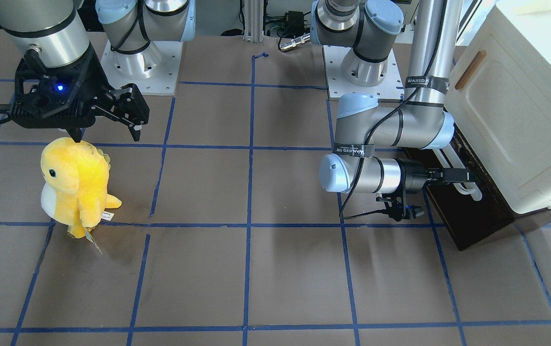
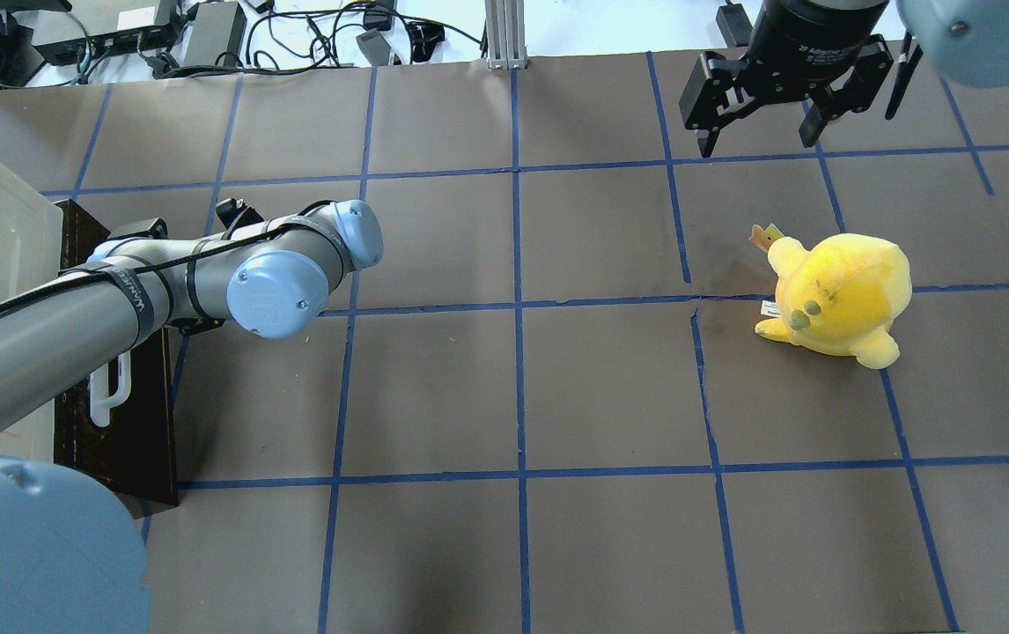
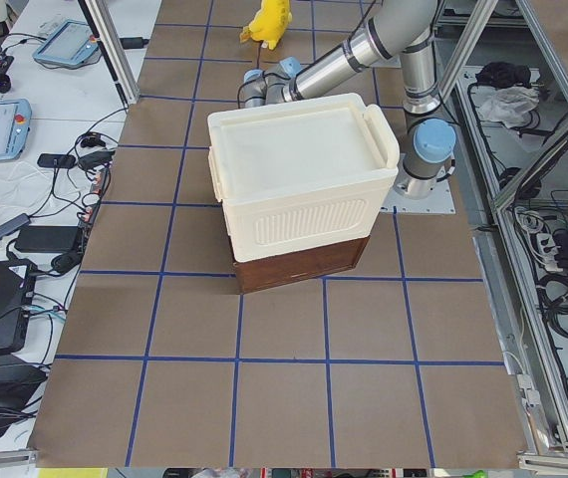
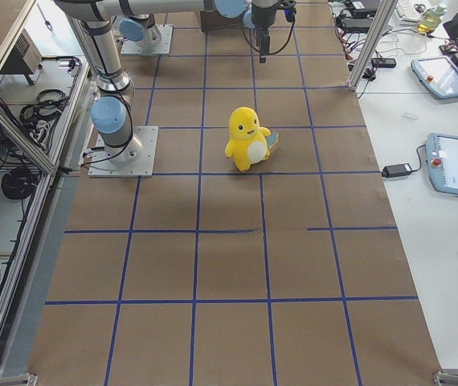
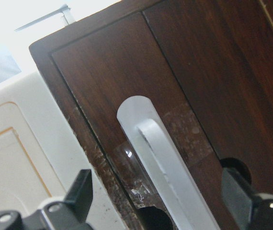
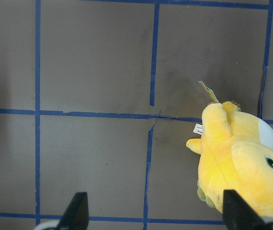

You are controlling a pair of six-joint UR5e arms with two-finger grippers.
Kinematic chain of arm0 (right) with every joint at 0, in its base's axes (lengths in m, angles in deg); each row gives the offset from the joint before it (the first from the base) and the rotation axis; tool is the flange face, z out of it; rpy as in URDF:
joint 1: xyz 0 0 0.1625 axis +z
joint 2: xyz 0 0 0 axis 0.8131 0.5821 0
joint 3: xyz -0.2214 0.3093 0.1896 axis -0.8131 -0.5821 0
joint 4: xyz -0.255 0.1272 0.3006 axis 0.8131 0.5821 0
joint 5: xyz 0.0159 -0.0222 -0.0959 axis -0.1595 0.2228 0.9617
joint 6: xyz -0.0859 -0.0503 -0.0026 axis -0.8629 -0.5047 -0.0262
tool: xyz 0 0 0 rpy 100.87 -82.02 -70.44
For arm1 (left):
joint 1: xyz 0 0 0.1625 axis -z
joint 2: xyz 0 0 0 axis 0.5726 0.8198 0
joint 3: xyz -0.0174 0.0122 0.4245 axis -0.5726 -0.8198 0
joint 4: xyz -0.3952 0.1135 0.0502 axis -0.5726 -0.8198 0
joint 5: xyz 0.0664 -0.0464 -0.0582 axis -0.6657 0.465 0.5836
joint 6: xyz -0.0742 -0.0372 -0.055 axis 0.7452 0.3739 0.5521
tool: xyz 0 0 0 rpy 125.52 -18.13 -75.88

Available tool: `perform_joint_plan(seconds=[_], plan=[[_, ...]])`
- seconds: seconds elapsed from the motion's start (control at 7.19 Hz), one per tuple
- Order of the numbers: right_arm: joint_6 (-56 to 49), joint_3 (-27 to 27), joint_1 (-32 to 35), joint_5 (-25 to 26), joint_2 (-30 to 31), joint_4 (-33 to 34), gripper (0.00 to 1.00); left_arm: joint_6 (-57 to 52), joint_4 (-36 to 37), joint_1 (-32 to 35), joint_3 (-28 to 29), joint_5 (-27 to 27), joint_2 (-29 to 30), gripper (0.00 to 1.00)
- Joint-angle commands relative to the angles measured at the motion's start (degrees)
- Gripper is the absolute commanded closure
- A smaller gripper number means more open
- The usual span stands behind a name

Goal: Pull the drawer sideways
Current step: 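Close the left gripper on the white bar handle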

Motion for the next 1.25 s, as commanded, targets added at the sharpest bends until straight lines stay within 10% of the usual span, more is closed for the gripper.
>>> perform_joint_plan(seconds=[0.0, 1.11], plan=[[0.00, 0.00, 0.00, 0.00, 0.00, 0.00, 0.00, 0.04, 0.06, -0.18, -0.22, -0.19, 0.28, 0.14], [0.00, 0.00, 0.00, 0.00, 0.00, 0.00, 0.00, 1.98, -0.03, 0.08, -2.59, 0.78, -0.68, 0.17]])
